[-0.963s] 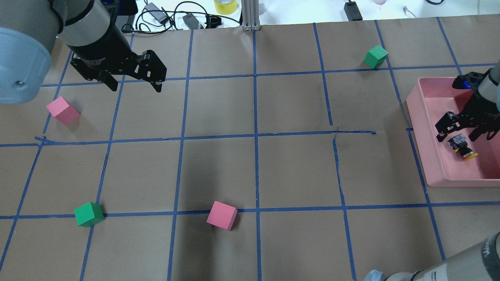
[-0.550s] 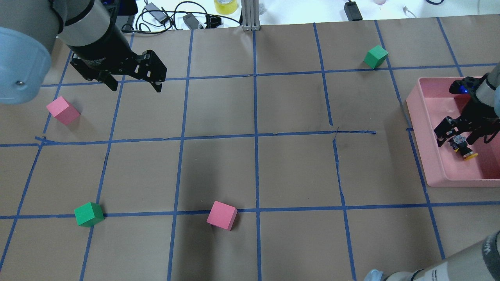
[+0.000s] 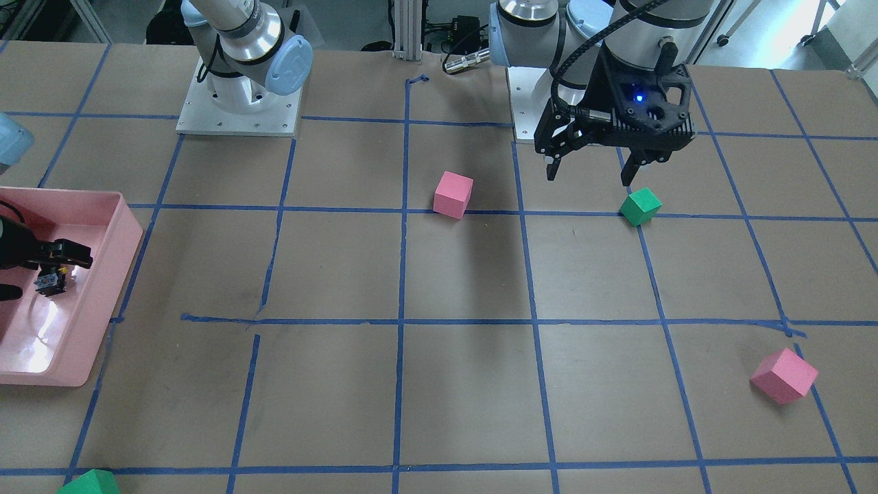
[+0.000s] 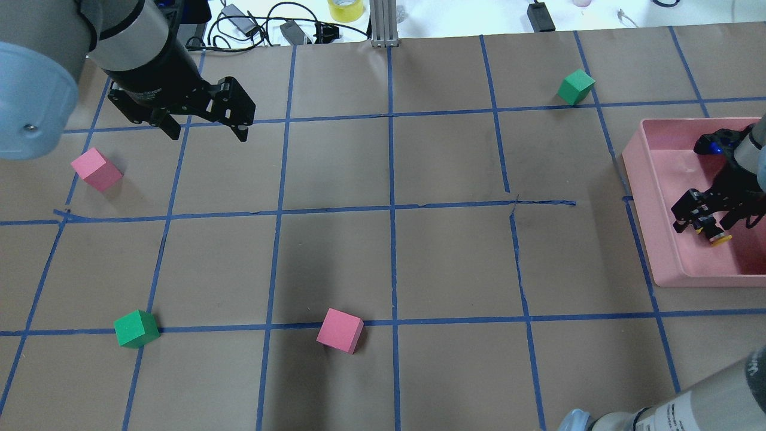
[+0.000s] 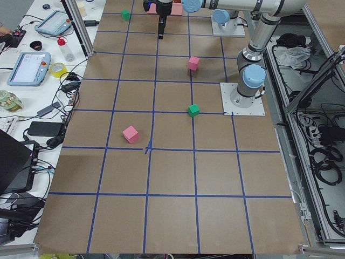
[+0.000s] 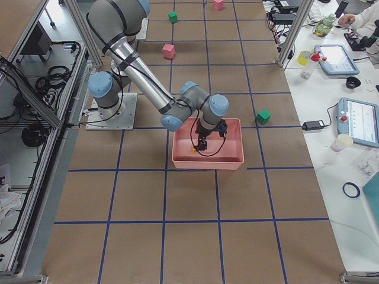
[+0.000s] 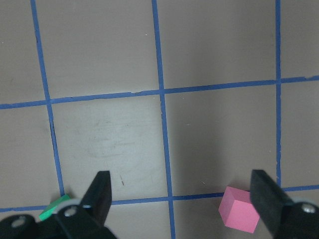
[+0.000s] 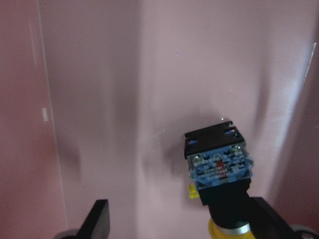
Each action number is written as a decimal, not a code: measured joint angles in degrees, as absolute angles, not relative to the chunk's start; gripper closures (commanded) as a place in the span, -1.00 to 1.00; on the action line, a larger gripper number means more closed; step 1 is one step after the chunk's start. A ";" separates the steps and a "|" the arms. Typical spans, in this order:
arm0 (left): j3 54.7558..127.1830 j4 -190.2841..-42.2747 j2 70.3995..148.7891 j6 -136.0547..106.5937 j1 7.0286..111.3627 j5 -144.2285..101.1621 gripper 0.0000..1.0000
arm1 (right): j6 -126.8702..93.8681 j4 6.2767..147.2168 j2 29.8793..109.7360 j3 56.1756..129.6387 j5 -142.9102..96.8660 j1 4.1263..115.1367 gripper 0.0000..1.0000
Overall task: Align button upright
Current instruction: 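Adjust the grip on the switch with the right gripper inside the bin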
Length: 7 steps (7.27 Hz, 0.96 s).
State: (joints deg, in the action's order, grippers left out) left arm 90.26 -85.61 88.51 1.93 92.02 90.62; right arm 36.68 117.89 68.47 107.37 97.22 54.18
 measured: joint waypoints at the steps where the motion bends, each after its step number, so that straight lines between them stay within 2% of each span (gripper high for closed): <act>1: 90.26 -85.61 88.51 1.93 92.02 90.62 -1.00 | 36.68 118.05 68.36 107.40 97.26 54.16 -1.00; 7: 90.27 -85.61 88.50 1.93 92.02 90.62 -1.00 | 46.66 118.14 68.29 107.35 97.08 54.14 -1.00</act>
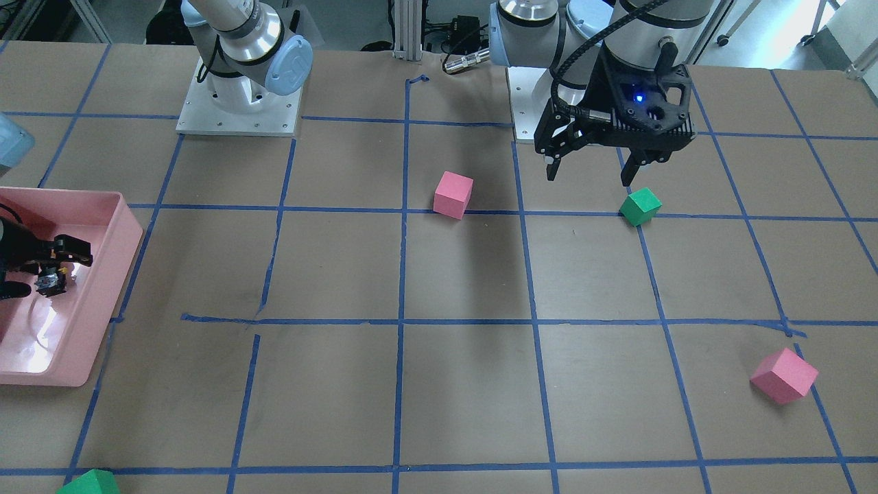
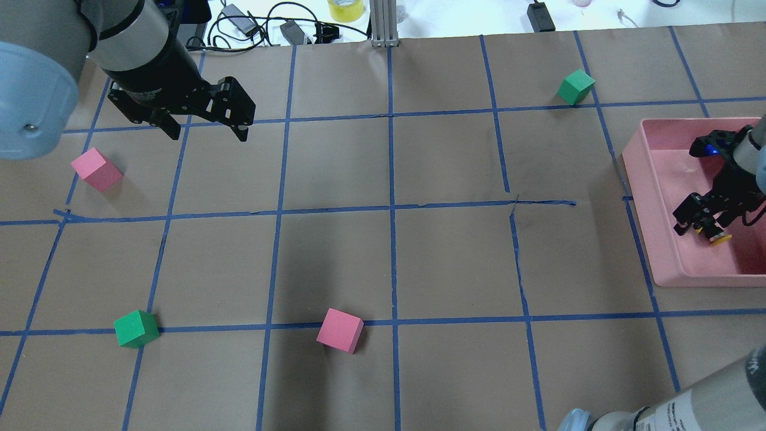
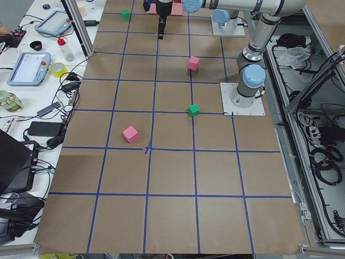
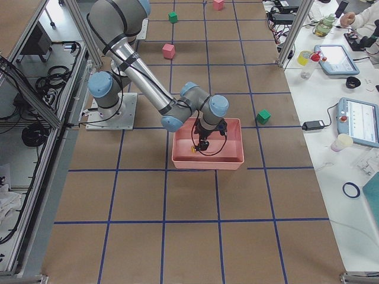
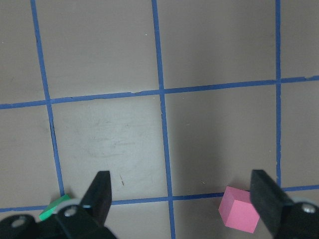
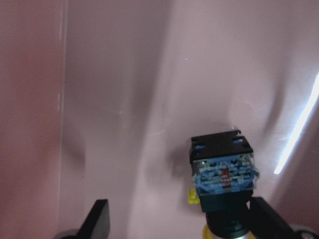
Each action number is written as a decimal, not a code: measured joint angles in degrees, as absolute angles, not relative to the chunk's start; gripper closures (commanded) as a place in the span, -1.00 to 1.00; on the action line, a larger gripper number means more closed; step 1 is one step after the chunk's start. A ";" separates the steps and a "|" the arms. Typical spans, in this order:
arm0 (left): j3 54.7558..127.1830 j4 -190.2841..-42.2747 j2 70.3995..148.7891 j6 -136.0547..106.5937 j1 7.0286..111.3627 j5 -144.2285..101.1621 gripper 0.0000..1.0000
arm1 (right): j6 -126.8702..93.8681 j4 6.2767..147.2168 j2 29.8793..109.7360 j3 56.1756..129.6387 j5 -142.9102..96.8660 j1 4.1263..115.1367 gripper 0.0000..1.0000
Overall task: Align button upright
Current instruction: 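Adjust the grip on the switch with the right gripper inside the bin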
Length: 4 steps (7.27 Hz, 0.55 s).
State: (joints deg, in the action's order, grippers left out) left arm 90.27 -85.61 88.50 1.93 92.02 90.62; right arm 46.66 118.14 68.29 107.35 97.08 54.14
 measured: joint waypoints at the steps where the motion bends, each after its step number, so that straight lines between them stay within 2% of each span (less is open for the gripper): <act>1: 90.27 -85.61 88.51 1.93 92.02 90.61 -1.00 | 48.56 118.20 68.29 107.17 97.09 54.14 -1.00; 4: 90.26 -85.61 88.51 1.93 92.02 90.61 -1.00 | 51.68 119.71 68.29 107.11 99.14 54.12 -1.00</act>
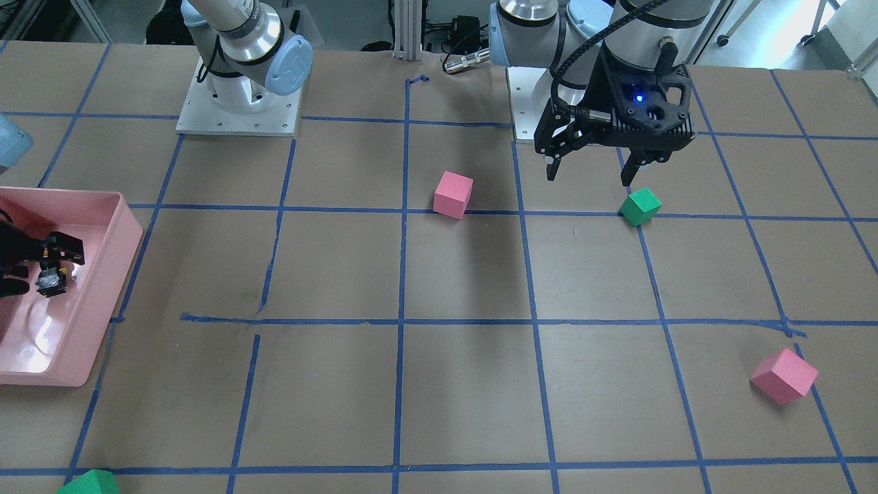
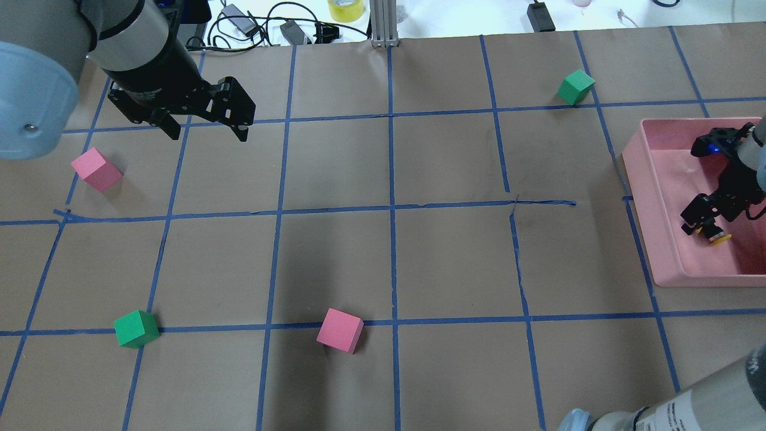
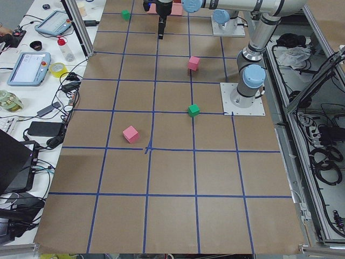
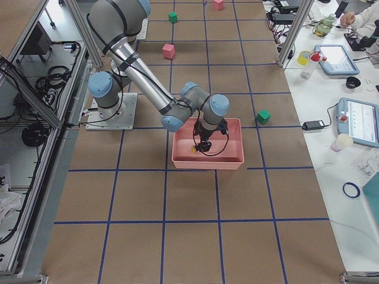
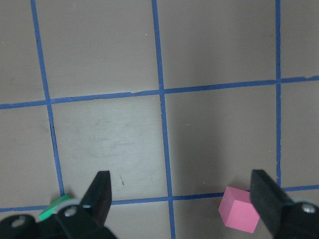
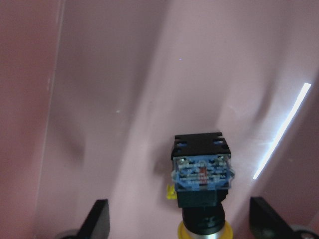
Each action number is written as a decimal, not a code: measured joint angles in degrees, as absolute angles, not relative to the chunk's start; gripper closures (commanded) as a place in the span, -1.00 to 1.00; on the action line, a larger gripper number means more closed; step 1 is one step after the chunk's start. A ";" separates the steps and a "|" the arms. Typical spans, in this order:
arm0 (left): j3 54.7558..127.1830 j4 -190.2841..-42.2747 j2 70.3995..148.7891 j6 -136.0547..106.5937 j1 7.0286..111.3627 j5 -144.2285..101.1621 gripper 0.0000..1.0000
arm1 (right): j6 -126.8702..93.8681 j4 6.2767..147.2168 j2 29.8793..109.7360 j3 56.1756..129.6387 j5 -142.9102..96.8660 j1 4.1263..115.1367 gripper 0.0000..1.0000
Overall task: Align button upright
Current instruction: 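Adjust the grip on the switch with the right gripper inside the bin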
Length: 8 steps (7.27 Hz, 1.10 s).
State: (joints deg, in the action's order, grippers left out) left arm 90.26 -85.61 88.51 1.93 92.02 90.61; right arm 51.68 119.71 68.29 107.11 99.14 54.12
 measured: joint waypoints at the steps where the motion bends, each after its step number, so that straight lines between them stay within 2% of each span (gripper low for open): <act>1: 90.26 -85.61 88.51 1.93 92.02 90.62 -1.00 | 52.66 119.83 68.29 107.25 99.48 54.10 -1.00; 8: 90.26 -85.61 88.51 1.93 92.02 90.70 -1.00 | 58.63 119.96 66.80 107.49 101.83 54.14 -1.00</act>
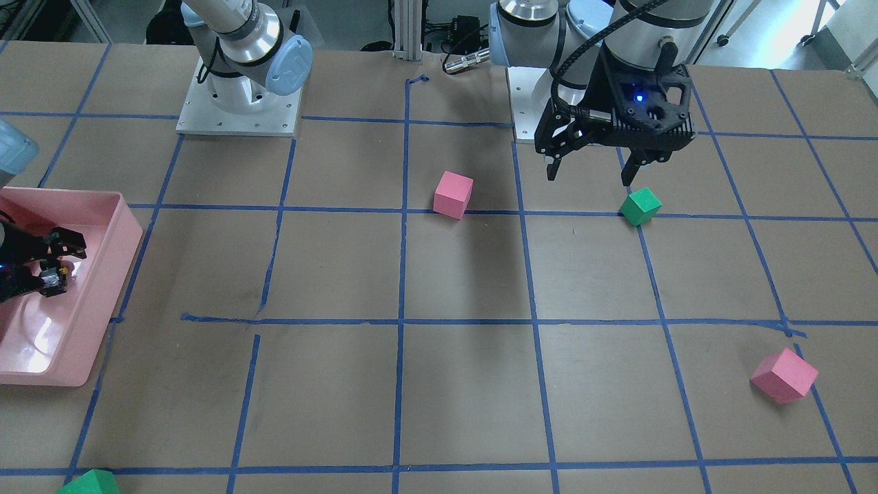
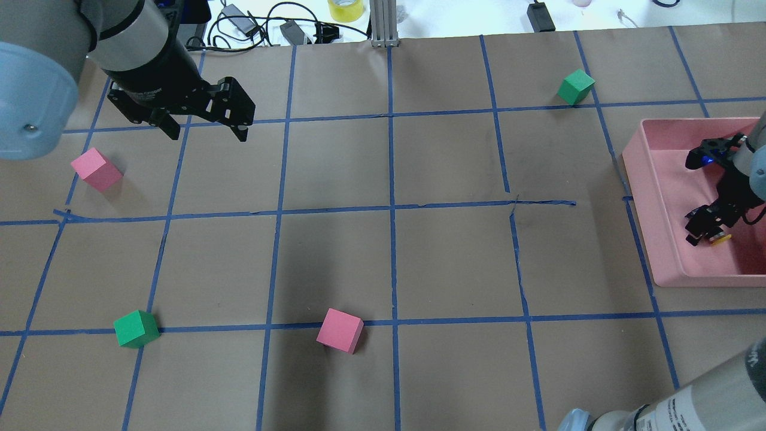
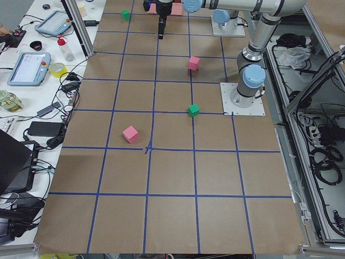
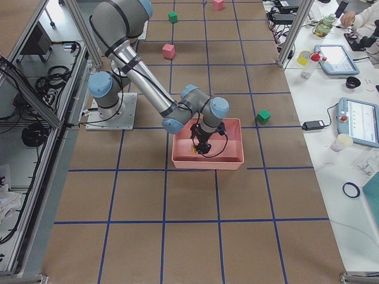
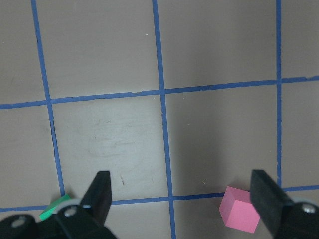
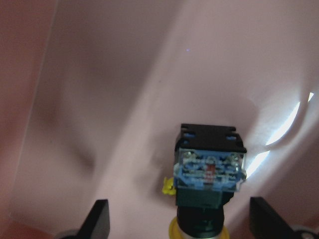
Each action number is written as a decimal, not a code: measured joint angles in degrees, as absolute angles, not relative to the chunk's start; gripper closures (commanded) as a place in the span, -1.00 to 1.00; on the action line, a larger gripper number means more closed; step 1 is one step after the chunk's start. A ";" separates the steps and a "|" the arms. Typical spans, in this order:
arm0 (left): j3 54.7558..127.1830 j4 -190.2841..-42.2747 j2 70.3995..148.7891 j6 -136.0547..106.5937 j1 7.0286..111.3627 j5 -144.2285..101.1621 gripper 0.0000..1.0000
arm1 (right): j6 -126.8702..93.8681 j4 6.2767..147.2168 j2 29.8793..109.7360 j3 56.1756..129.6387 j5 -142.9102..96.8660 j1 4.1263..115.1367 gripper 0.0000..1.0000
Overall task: Align button upright
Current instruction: 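Adjust the grip on the switch with the right gripper inside the bin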
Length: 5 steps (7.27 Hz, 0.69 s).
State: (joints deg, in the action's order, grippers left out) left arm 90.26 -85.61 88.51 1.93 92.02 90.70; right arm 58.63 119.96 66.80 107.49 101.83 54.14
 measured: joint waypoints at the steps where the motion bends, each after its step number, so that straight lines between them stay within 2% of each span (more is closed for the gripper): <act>1: 90.26 -85.61 88.50 1.93 92.02 90.70 -1.00 | 58.46 119.97 66.72 107.49 101.95 54.14 -1.00; 5: 90.26 -85.60 88.51 1.93 92.02 90.70 -1.00 | 58.27 119.89 66.35 107.55 102.27 54.12 -1.00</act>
State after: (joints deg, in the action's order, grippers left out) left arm 90.26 -85.60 88.51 1.93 92.02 90.70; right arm 58.27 119.89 66.35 107.55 102.27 54.12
